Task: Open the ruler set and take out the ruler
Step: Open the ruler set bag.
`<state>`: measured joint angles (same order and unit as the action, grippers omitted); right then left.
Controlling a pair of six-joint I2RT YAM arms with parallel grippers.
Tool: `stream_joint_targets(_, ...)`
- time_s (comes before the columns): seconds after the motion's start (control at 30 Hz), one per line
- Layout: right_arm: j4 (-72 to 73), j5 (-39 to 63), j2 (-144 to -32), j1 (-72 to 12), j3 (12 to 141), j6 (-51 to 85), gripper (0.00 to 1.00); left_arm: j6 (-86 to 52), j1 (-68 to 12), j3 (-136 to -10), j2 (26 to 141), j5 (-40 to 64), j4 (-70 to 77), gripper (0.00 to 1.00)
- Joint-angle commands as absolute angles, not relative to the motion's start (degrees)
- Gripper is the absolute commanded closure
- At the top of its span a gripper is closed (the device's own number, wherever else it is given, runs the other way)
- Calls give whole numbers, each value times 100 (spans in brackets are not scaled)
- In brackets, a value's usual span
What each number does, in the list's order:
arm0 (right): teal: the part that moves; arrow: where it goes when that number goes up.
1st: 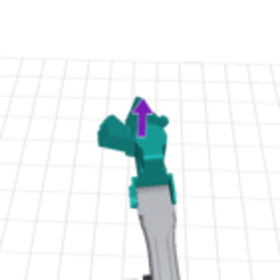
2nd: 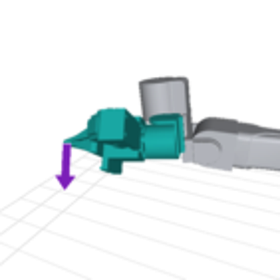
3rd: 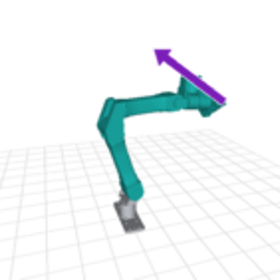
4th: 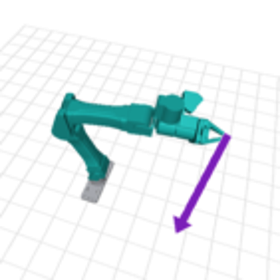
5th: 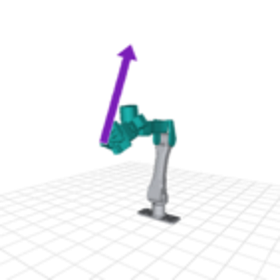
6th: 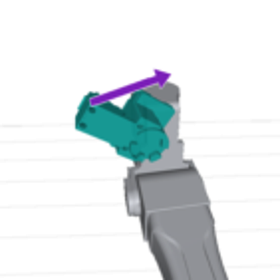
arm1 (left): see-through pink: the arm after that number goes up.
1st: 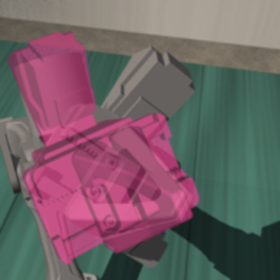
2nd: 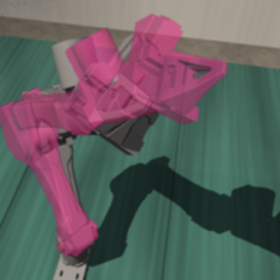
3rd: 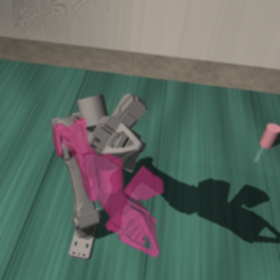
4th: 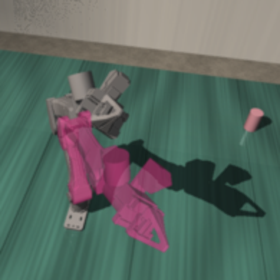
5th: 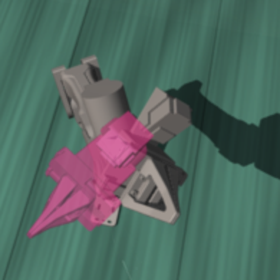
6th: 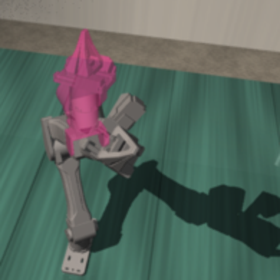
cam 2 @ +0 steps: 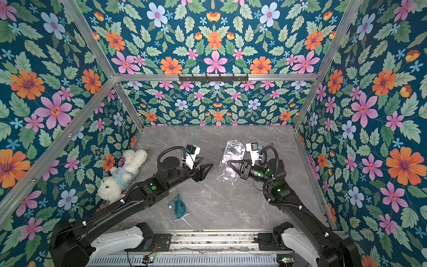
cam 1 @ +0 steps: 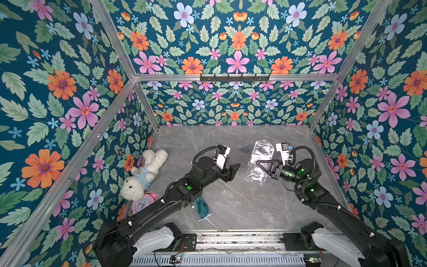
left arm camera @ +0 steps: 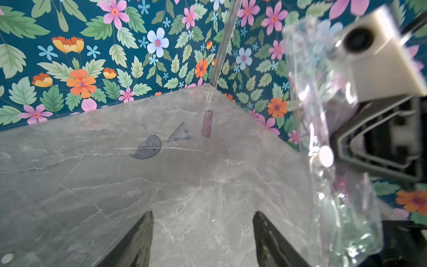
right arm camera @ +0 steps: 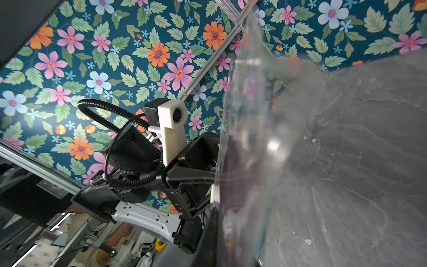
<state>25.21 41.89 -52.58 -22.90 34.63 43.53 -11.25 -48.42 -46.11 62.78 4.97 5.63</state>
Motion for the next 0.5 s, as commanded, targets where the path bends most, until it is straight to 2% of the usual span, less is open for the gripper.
stream_joint_targets(0.0, 966, 3496, -5096, -2310, 3618, 3480, 92, -480, -5103, -4695, 6357, -157, 239, 28)
stream_joint_targets(0.23, 727, 3211, -5275, -2320, 3709, 3399, 93, -50, -5899, -4904, 6615, -1087, 510, 27)
stream_joint_targets(0.47, 695, 3018, -5265, -2314, 3698, 3388, 94, -43, -6229, -4978, 6935, -1354, 797, 27)
